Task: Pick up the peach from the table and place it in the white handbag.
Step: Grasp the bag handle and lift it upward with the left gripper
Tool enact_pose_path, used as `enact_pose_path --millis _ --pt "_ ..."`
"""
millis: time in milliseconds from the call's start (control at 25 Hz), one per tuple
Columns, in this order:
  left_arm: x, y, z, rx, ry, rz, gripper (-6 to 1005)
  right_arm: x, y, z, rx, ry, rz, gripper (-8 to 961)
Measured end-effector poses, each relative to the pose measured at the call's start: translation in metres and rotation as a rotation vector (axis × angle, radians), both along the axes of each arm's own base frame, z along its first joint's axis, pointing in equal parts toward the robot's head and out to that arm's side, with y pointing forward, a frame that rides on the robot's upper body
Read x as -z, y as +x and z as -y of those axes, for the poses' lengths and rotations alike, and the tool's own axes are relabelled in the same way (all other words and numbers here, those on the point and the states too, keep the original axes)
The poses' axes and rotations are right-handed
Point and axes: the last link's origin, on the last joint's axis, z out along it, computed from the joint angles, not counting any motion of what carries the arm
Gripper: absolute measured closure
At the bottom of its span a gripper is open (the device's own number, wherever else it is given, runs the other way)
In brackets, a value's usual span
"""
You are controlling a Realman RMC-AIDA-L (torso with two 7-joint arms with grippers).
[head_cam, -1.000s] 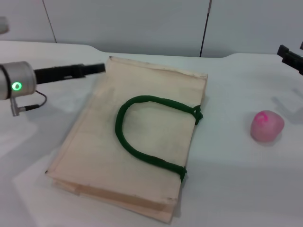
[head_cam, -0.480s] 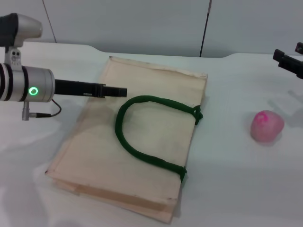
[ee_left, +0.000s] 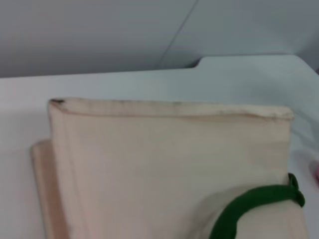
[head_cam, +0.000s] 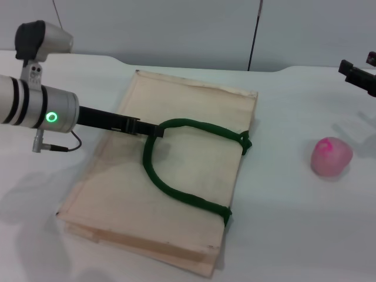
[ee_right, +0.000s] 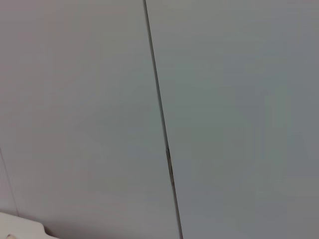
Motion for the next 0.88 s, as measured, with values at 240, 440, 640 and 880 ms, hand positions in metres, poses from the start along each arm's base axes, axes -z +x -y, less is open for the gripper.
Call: enact_pose_path --millis 240,440,640,880 --pt "0.007 0.004 0.0 0.016 -0.031 -0.015 391 0.0 0.0 0.0 0.001 0.001 -0.002 132" --pt "0.007 0.005 0.0 0.018 -0.033 -0.016 391 0.0 -0.001 0.0 0.0 0.001 -0.003 132" --pt "0.009 0.003 0.0 0.009 -0.037 -0.031 391 0.0 -0.001 -0.001 -0.001 0.001 -0.004 132" --pt "0.019 0.002 -0.003 -0.003 -0.04 -0.078 390 0.0 -0.001 -0.001 -0.001 0.002 -0.005 132"
